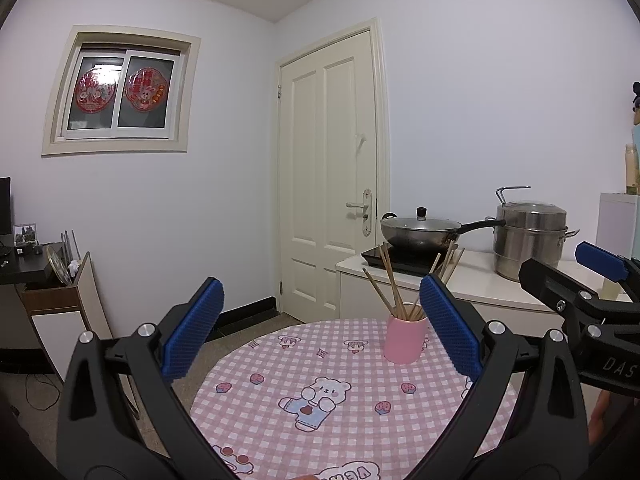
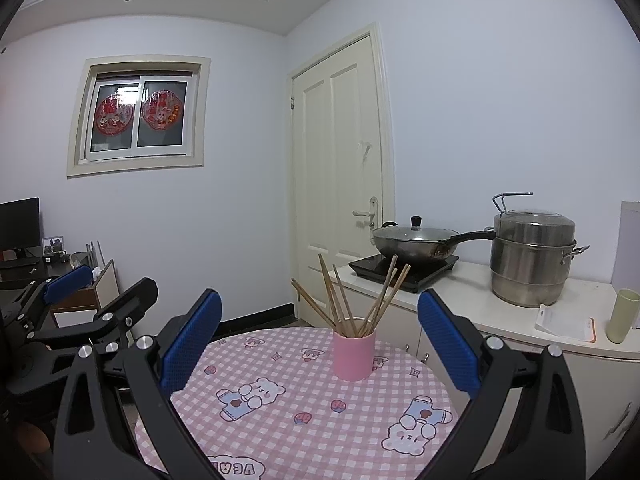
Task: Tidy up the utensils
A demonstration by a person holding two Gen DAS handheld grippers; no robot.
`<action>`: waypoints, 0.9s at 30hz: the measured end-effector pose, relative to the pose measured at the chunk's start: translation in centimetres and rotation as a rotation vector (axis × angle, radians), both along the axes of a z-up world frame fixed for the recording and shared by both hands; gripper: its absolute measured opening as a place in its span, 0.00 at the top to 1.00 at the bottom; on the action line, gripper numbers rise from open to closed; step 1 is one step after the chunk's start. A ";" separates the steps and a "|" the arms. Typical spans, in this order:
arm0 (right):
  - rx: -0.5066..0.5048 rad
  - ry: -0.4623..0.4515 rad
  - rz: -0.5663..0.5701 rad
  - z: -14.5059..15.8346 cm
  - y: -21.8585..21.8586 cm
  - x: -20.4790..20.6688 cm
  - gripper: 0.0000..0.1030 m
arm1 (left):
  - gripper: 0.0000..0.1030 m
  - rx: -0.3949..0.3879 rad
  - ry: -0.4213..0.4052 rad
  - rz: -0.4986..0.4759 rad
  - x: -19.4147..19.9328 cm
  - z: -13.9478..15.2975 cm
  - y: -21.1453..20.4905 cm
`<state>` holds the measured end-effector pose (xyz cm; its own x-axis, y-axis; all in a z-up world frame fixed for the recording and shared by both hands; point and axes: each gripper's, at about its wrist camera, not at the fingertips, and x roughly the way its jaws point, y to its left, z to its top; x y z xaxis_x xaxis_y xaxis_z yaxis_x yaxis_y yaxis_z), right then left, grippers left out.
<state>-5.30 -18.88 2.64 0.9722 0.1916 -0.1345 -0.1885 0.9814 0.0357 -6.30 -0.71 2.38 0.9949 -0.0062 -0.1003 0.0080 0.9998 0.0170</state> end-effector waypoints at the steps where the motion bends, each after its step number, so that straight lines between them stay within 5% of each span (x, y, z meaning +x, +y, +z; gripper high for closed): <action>1: 0.000 0.001 -0.001 -0.1 0.0 0.0 0.08 | 0.06 0.000 0.002 0.000 0.1 0.0 0.0; 27: -0.001 0.015 -0.003 -0.2 0.2 0.1 0.08 | 0.06 0.002 0.002 0.005 0.6 -0.6 0.2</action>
<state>-5.15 -18.69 2.40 0.9706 0.1884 -0.1496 -0.1848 0.9820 0.0377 -5.70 -0.54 1.82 0.9948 -0.0008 -0.1022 0.0028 0.9998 0.0192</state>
